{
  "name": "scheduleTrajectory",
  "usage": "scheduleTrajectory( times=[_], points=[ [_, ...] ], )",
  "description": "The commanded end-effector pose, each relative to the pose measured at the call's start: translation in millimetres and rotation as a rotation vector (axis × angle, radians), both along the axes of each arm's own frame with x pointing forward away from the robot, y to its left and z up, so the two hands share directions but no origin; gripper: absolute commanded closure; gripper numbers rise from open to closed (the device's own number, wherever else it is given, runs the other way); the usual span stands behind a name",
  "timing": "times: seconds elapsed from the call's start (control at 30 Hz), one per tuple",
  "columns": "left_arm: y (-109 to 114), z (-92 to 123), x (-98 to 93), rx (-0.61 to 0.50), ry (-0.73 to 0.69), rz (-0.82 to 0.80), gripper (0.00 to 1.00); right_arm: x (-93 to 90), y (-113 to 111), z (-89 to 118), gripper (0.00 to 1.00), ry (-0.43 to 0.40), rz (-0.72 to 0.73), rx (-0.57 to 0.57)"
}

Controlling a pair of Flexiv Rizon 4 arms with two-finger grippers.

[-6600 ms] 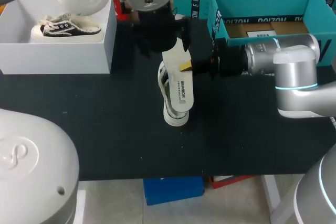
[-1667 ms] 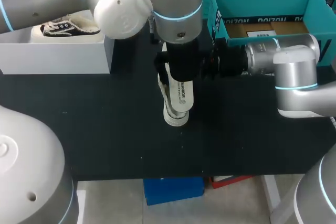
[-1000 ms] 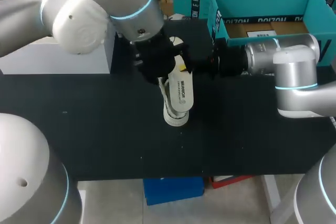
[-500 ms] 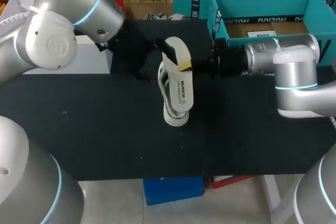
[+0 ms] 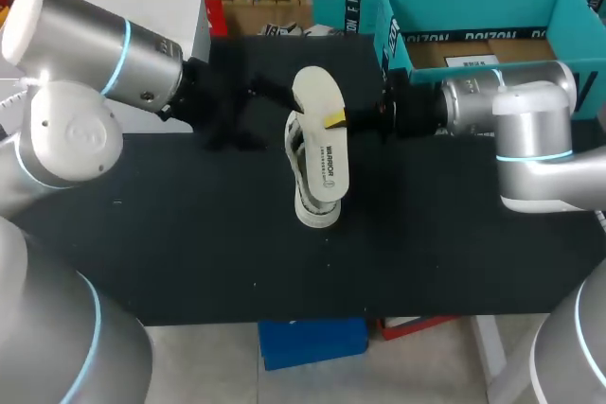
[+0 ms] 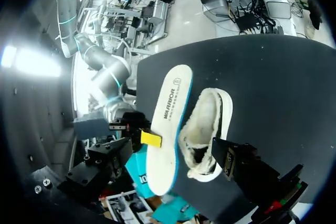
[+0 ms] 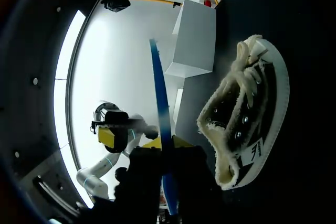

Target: Take the shoe out of the shoebox, open the shoe tongue, remove and reinsert the insole, then place the shoe into the shoebox

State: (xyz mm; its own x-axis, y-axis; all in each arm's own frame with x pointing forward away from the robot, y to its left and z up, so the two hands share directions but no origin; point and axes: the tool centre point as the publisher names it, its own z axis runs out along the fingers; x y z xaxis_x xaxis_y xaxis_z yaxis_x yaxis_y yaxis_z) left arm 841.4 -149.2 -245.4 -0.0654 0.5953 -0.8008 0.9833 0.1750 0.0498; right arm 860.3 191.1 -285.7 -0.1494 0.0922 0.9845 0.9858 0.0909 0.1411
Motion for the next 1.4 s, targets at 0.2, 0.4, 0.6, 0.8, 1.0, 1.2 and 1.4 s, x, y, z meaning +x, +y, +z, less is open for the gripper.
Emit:
scheduleTrajectory(
  times=[0.2,0.4,0.6,0.8,1.0,1.2,1.4],
  points=[
    [9.9,-11.8,17.2,-0.268,-0.052,-0.04,0.0,0.3,0.5,-0.4,1.0,0.0,0.0,-0.001],
    [11.0,-19.8,28.5,-0.213,0.012,0.005,0.0,0.3,0.5,-0.4,1.0,0.0,0.0,-0.001],
    [11.0,-19.8,28.5,-0.213,0.012,0.005,0.0,0.3,0.5,-0.4,1.0,0.0,0.0,-0.001],
    [11.0,-19.8,28.5,-0.213,0.012,0.005,0.0,0.3,0.5,-0.4,1.0,0.0,0.0,-0.001],
    [8.1,-26.6,27.2,-0.333,-0.034,-0.026,0.0,0.3,0.5,-0.4,1.0,0.0,0.0,-0.001],
    [11.0,-37.7,23.6,-0.52,-0.074,0.053,0.0,0.3,0.5,-0.4,1.0,0.0,0.0,-0.001],
    [12.8,-37.1,25.0,-0.584,-0.131,0.128,0.0,0.3,0.5,-0.4,1.0,0.0,0.0,-0.001]
  ],
)
